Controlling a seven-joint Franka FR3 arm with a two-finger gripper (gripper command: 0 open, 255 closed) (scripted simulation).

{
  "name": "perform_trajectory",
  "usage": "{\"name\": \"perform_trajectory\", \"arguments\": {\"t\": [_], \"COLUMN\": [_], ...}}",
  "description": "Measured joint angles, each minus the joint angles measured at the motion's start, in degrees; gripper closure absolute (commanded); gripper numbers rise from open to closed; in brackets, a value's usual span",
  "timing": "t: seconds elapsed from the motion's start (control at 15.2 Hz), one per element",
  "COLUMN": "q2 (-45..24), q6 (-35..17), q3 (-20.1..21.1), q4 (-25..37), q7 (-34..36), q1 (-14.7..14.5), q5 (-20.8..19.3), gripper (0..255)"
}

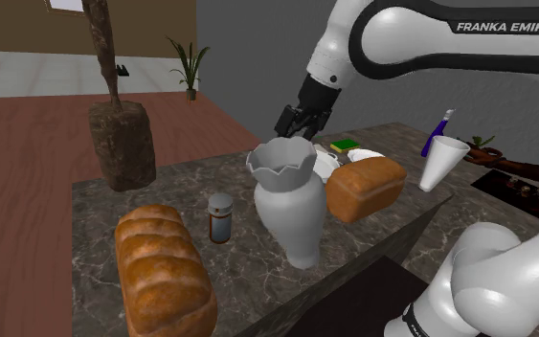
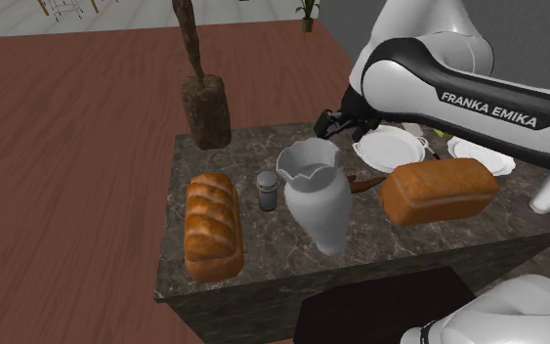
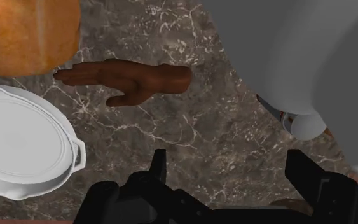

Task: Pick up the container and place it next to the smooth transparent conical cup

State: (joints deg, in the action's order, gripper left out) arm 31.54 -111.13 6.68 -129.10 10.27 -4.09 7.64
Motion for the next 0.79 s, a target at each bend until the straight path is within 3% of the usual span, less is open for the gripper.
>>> {"name": "perform_trajectory", "arguments": {"t": [0.46, 0.53, 0.66, 0.79], "q2": [-11.62, -13.73, -18.77, -22.18], "q6": [-10.39, -10.03, -2.42, 0.02], "q3": [5.94, 7.43, 9.45, 10.69], "q4": [4.73, 6.52, 9.60, 11.69], "q7": [5.98, 7.78, 10.23, 12.06], "q1": [-2.49, -3.01, -3.59, -4.02], "q5": [-1.34, -1.91, -3.20, -4.41], "gripper": [0, 0, 0, 0]}}
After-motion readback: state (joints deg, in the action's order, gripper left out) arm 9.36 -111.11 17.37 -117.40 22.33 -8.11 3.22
